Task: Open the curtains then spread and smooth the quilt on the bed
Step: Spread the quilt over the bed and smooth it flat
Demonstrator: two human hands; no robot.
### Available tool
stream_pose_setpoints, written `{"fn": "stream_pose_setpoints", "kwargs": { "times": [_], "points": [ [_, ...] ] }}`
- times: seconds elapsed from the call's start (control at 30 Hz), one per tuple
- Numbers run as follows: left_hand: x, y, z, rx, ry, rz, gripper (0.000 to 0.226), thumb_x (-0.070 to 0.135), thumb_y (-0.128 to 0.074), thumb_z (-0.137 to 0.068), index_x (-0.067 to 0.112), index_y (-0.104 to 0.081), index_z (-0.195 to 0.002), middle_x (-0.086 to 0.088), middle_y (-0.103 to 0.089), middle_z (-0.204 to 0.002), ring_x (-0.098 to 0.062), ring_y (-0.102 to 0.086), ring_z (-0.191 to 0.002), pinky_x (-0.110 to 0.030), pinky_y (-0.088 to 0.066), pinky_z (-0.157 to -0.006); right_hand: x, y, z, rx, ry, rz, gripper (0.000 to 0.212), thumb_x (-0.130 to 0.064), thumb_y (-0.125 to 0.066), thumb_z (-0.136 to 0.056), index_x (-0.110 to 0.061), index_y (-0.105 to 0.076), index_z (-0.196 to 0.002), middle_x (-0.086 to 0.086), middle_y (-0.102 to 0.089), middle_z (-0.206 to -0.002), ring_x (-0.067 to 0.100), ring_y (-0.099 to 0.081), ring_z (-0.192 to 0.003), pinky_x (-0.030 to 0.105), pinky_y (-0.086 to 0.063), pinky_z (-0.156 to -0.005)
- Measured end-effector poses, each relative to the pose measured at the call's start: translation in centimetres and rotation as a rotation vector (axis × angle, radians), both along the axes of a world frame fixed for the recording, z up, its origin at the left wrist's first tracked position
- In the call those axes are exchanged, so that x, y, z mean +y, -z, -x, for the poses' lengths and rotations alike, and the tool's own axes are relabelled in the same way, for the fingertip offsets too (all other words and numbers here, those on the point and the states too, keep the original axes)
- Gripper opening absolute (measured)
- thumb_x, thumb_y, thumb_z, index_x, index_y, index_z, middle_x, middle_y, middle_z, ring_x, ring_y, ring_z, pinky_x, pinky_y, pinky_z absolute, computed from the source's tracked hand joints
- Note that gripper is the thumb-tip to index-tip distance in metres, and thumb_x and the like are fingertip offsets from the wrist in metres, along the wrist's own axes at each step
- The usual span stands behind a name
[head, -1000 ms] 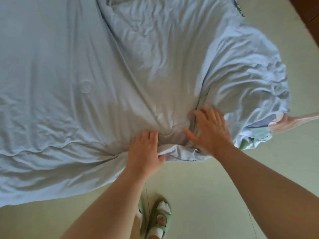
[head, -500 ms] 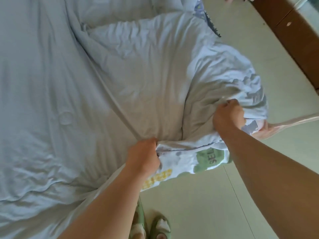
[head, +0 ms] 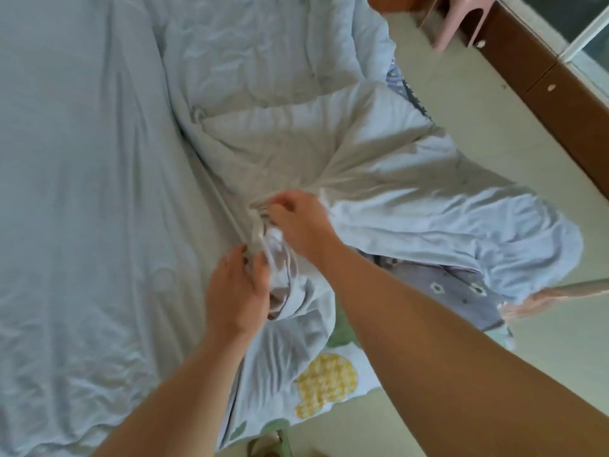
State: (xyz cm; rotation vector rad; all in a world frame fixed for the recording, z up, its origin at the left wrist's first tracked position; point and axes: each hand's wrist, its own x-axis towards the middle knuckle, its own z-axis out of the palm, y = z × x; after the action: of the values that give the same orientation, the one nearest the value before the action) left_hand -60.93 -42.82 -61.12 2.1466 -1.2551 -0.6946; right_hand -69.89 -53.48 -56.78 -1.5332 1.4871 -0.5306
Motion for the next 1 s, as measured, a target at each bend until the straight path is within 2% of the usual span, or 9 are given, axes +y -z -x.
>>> {"fn": "stream_pose_setpoints", "kwargs": {
  "times": [0.1, 0.2, 0.27, 0.4, 0.5, 0.73, 0.8, 0.9, 1.0],
  "points": [
    [-1.1, 0.2, 1.4, -0.027, 0.121, -0.023, 0.06, 0.057, -0.049, -0.075, 0.018, -0.051, -0.122, -0.005, -0.063, -0.11, -0.029, -0.059, -0.1, -0.039, -0.049, -0.083, -0.6, 1.7, 6.3, 0.288, 0.372, 0.116, 0.043, -0.01, -0.056, -0.084, -0.019, -0.048, -0.126, 0.007, -0.042, -0.133, 0.027, -0.059, -0.095, 0.035, -0.051, -0.078],
    [-2.0, 1.3, 3.0, -0.001, 0.212, -0.119, 0.054, 0.035, -0.066, -0.08, 0.018, -0.045, -0.127, -0.004, -0.063, -0.113, -0.029, -0.06, -0.104, -0.037, -0.047, -0.085, -0.4, 2.8, 12.4, 0.748, 0.244, -0.045, 0.086, 0.005, -0.052, -0.081, -0.027, -0.011, -0.149, 0.012, 0.005, -0.156, 0.034, -0.046, -0.124, 0.036, -0.049, -0.086],
    [-2.5, 1.9, 3.6, 0.038, 0.165, -0.112, 0.06, 0.026, -0.067, -0.081, 0.017, -0.04, -0.134, -0.004, -0.061, -0.118, -0.029, -0.059, -0.107, -0.035, -0.044, -0.086, -0.8, 3.7, 14.7, 0.93, 0.161, -0.077, 0.098, 0.005, -0.052, -0.083, -0.033, 0.009, -0.15, 0.018, 0.024, -0.154, 0.034, -0.048, -0.123, 0.035, -0.047, -0.082],
    [-3.8, 2.8, 4.1, 0.05, 0.122, -0.1, 0.06, 0.032, -0.067, -0.081, 0.021, -0.036, -0.131, 0.002, -0.062, -0.111, -0.026, -0.061, -0.1, -0.027, -0.035, -0.071, -3.4, 4.9, 16.4, 1.015, 0.233, -0.018, 0.065, -0.01, -0.057, -0.091, -0.032, -0.026, -0.143, 0.019, 0.019, -0.155, 0.036, -0.045, -0.122, 0.04, -0.044, -0.093],
    [-4.7, 2.9, 4.0, 0.047, 0.135, -0.112, 0.043, 0.03, -0.059, -0.088, 0.019, -0.044, -0.127, -0.004, -0.064, -0.108, -0.029, -0.06, -0.102, -0.027, -0.034, -0.072, -5.5, 5.2, 14.7, 0.907, 0.361, -0.064, 0.035, -0.011, -0.044, -0.095, -0.017, -0.046, -0.129, 0.022, -0.015, -0.152, 0.038, -0.035, -0.128, 0.042, -0.036, -0.103],
    [-5.2, 0.7, 0.0, 0.039, -0.157, 0.153, 0.041, 0.016, -0.047, -0.093, -0.009, -0.042, -0.125, -0.03, -0.058, -0.117, -0.043, -0.056, -0.105, -0.037, -0.038, -0.083, -5.7, -1.2, 1.8, 0.071, 0.266, 0.17, 0.035, -0.015, -0.042, -0.085, -0.012, -0.06, -0.115, 0.014, -0.065, -0.111, 0.03, -0.058, -0.102, 0.029, -0.043, -0.078],
    [-4.9, 0.4, -1.8, -0.026, -0.213, 0.145, 0.048, 0.021, -0.045, -0.095, -0.008, -0.038, -0.132, -0.029, -0.057, -0.123, -0.043, -0.055, -0.109, -0.038, -0.041, -0.084, -5.4, -3.2, -4.2, -0.113, 0.053, 0.15, 0.02, -0.022, -0.043, -0.086, -0.017, -0.059, -0.097, 0.007, -0.064, -0.087, 0.025, -0.055, -0.085, 0.029, -0.043, -0.071],
    [-4.0, 0.5, -4.9, -0.1, -0.274, 0.065, 0.061, 0.037, -0.033, -0.091, -0.01, -0.045, -0.127, -0.031, -0.059, -0.117, -0.044, -0.057, -0.104, -0.041, -0.044, -0.084, -4.6, -4.6, -11.9, -0.177, -0.188, 0.061, 0.011, -0.013, -0.046, -0.094, -0.01, -0.055, -0.088, 0.01, -0.057, -0.087, 0.026, -0.05, -0.084, 0.032, -0.038, -0.073],
    [-2.8, 0.7, -7.1, -0.019, -0.392, -0.131, 0.062, 0.038, -0.04, -0.096, -0.007, -0.03, -0.138, -0.027, -0.052, -0.129, -0.043, -0.054, -0.113, -0.043, -0.042, -0.091, -3.6, -2.8, -14.1, -0.11, -0.276, -0.057, 0.027, -0.012, -0.046, -0.095, -0.008, -0.054, -0.12, 0.014, -0.056, -0.117, 0.027, -0.05, -0.102, 0.037, -0.041, -0.088]
  ]
}}
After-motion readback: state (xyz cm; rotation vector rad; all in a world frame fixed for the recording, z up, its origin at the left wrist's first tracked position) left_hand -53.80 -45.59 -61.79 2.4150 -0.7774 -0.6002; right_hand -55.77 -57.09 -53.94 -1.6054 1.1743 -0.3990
